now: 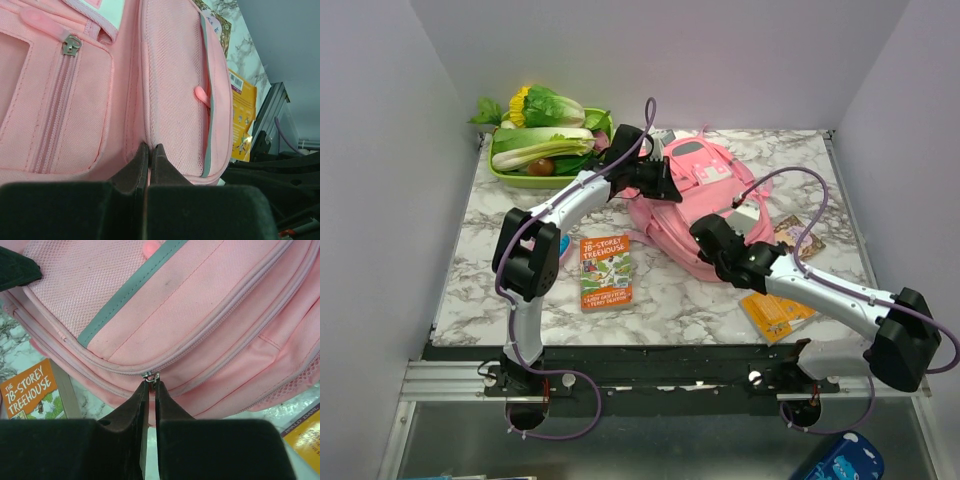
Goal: Pack the student bag
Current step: Zip the student bag at the center of the board.
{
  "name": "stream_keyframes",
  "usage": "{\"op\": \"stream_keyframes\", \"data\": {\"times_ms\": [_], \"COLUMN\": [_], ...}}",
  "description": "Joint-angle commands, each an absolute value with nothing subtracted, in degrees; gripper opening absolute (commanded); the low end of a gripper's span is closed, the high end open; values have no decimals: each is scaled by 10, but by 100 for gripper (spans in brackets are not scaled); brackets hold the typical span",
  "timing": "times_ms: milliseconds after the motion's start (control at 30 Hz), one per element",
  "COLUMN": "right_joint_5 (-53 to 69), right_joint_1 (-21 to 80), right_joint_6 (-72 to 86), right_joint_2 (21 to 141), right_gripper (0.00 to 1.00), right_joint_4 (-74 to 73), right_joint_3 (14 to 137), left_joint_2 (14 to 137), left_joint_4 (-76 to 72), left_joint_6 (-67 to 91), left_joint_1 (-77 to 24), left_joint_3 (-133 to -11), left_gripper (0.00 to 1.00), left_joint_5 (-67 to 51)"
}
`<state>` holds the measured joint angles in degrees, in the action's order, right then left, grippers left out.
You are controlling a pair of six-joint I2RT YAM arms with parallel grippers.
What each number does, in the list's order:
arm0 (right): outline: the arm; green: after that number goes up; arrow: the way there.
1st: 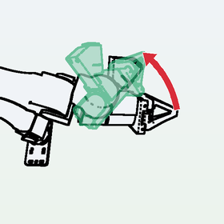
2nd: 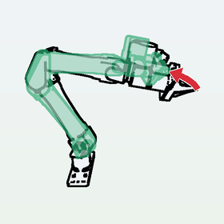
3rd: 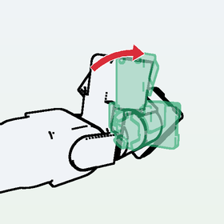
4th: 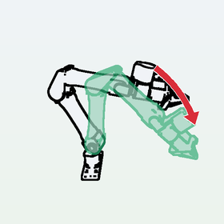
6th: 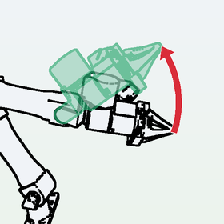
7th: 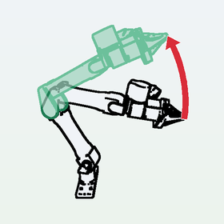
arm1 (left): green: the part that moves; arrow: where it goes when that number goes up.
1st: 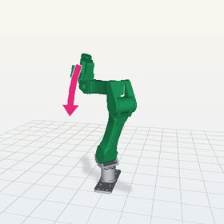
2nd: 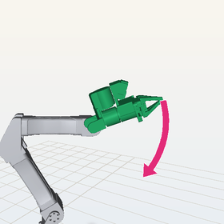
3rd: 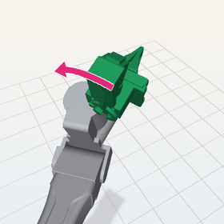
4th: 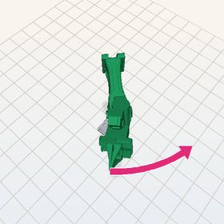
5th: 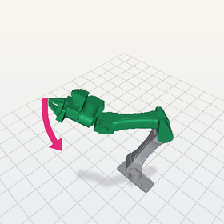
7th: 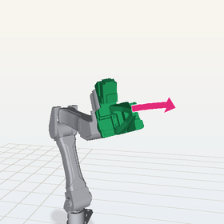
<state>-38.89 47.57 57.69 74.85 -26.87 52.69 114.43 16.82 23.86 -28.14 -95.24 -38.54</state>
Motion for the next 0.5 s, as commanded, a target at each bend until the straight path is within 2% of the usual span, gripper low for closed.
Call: {"op": "stream_keyframes", "data": {"times_ms": [0, 133, 200, 233, 267, 300, 367, 467], "right_joint_5": [-441, -433, -431, -428, -423, -413, -406, -403], "right_joint_1": [475, 476, 475, 476, 475, 475, 475, 475], "right_joint_6": [539, 502, 485, 483, 476, 474, 475, 478], "right_joint_2": [716, 712, 711, 712, 713, 714, 715, 720], "right_gripper": [7, 7, 10, 14, 36, 44, 54, 54], "right_joint_4": [-255, -241, -236, -236, -233, -229, -222, -217], "right_joint_3": [501, 508, 510, 511, 508, 505, 498, 496], "left_joint_2": [1119, 1121, 1121, 1121, 1121, 1120, 1119, 1117], "left_joint_4": [147, 149, 151, 150, 151, 150, 151, 151], "left_joint_6": [233, 226, 225, 225, 223, 222, 222, 222], "left_joint_1": [-278, -278, -278, -278, -278, -278, -278, -278], "left_joint_3": [-981, -977, -975, -974, -972, -973, -971, -970], "left_gripper": [0, 0, 0, 0, 0, 0, 0, 0], "left_joint_5": [-418, -416, -414, -414, -413, -412, -413, -413]}}
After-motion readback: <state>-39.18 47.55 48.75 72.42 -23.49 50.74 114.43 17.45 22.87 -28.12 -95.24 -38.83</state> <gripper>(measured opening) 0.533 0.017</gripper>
